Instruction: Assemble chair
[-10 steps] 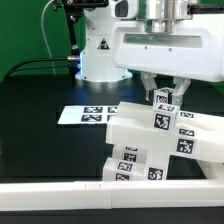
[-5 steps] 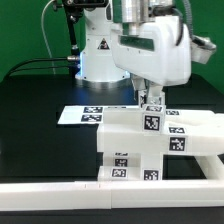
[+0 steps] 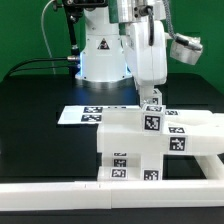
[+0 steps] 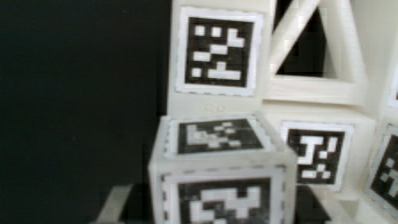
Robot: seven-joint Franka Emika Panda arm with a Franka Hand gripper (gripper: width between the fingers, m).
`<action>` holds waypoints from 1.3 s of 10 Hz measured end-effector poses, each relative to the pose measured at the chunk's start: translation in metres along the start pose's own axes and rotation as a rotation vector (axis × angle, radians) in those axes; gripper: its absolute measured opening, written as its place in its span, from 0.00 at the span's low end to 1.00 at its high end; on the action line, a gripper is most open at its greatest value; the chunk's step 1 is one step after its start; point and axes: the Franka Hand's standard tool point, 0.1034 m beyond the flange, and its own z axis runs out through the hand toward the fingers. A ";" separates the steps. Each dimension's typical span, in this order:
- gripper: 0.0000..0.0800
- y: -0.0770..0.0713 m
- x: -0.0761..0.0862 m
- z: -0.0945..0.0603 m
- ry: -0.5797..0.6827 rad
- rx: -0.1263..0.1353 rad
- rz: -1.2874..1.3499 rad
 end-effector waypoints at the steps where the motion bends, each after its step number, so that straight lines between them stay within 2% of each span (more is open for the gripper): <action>1: 0.54 0.000 0.000 0.001 0.001 -0.001 -0.015; 2: 0.71 0.000 0.000 0.001 0.001 -0.002 -0.055; 3: 0.71 0.000 -0.001 0.000 -0.004 -0.009 -0.160; 4: 0.79 -0.002 -0.001 -0.002 -0.005 -0.004 -0.351; 5: 0.81 -0.001 -0.006 -0.001 -0.011 -0.007 -0.542; 6: 0.81 0.002 -0.015 0.000 -0.021 -0.028 -0.612; 9: 0.81 0.002 -0.012 0.000 -0.020 -0.026 -0.852; 11: 0.81 0.000 -0.011 -0.004 0.030 -0.068 -1.362; 12: 0.81 0.001 -0.010 -0.002 0.029 -0.082 -1.493; 13: 0.81 0.002 -0.010 0.001 0.030 -0.086 -1.487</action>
Offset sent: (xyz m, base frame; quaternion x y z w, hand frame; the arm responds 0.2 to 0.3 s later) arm 0.0089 0.0116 0.0100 0.0308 -0.0547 -0.3070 0.9496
